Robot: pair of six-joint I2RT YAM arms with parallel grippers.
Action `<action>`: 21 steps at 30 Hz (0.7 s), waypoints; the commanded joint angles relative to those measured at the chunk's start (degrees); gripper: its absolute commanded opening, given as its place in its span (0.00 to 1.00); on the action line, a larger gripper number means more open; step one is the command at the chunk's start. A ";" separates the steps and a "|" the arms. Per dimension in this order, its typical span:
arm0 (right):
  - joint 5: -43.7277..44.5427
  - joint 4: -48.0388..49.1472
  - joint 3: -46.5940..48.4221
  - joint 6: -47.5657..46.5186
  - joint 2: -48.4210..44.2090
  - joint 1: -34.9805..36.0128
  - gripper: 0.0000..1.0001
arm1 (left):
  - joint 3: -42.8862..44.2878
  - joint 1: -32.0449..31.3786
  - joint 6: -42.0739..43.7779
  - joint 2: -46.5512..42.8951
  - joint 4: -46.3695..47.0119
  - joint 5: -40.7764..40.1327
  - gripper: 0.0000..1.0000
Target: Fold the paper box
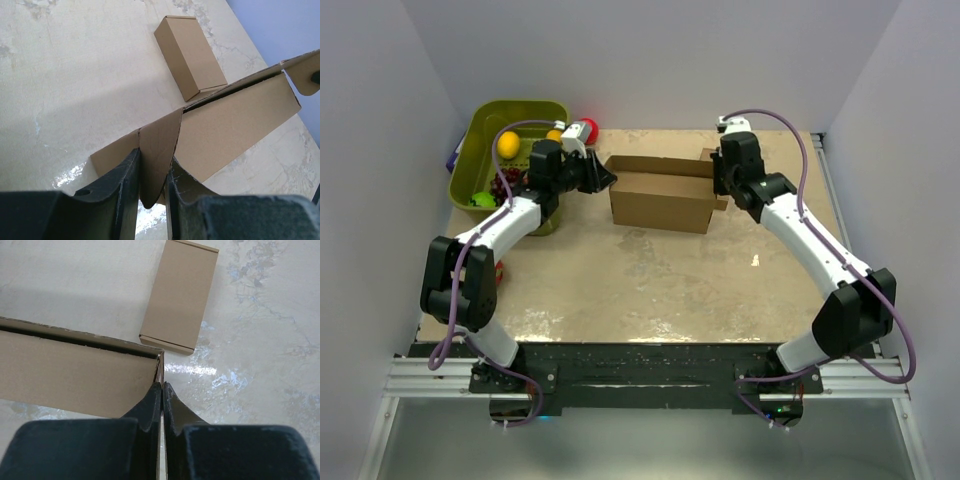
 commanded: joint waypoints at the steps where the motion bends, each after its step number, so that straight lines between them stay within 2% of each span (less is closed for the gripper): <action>1: -0.28 -0.52 3.81 1.88 -0.52 0.22 0.00 | 0.78 -1.32 1.52 0.85 -3.90 0.07 0.25; 9: -1.25 -1.76 6.89 4.69 1.67 0.22 0.00 | 0.87 -2.02 1.96 0.93 -4.25 -0.28 0.24; 21: -1.87 -0.35 4.96 7.07 2.20 0.31 0.00 | 0.95 -2.64 2.23 1.20 -4.42 -0.63 0.24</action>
